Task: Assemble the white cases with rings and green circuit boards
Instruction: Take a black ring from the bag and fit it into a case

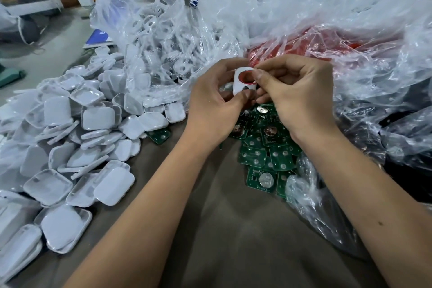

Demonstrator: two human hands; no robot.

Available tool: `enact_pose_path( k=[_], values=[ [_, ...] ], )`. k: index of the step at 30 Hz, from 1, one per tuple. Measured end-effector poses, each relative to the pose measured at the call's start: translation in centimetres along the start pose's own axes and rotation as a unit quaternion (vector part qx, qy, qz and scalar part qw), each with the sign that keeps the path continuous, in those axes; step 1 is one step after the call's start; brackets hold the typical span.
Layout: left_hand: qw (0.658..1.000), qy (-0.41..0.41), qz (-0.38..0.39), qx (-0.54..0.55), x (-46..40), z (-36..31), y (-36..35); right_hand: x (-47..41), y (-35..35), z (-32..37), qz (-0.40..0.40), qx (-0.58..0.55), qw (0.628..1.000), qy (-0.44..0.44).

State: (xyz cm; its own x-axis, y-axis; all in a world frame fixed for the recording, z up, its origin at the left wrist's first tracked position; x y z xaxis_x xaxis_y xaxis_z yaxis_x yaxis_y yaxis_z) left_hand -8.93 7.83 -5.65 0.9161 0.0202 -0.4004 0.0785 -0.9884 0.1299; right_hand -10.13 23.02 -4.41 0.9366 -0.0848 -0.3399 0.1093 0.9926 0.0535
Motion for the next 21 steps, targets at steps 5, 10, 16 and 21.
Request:
enact_pose_path(
  k=[5, 10, 16, 21],
  values=[
    [1.000, 0.004, -0.001, 0.012, 0.05, 0.16, -0.12, 0.16, -0.06, 0.12, -0.012, 0.029, 0.999, 0.014],
    [1.000, 0.013, 0.001, 0.029, 0.16, 0.12, -0.27, 0.30, -0.09, 0.35, -0.011, 0.042, 0.999, 0.029],
    [0.999, 0.013, -0.016, 0.041, 0.36, -0.06, -0.29, 0.32, -0.01, 0.40, -0.020, 0.086, 0.995, 0.049],
    [0.998, 0.008, -0.015, 0.055, 0.32, -0.08, -0.33, 0.45, -0.11, 0.63, -0.014, 0.090, 0.993, 0.077]
  ],
)
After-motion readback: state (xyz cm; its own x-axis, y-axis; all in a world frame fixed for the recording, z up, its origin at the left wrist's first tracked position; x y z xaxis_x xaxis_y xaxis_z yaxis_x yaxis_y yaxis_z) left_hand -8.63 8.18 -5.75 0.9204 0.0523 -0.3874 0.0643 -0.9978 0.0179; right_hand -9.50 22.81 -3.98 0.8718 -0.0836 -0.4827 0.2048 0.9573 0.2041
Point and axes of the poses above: each hand's wrist, its own x-axis away from the middle knuckle, its own y-axis out of the back of the hand, z = x × y, the point moved 4 cm from there along -x, towards the middle knuckle, and after that the axes turned 4 degrees about -y, right-handed, at the moved point
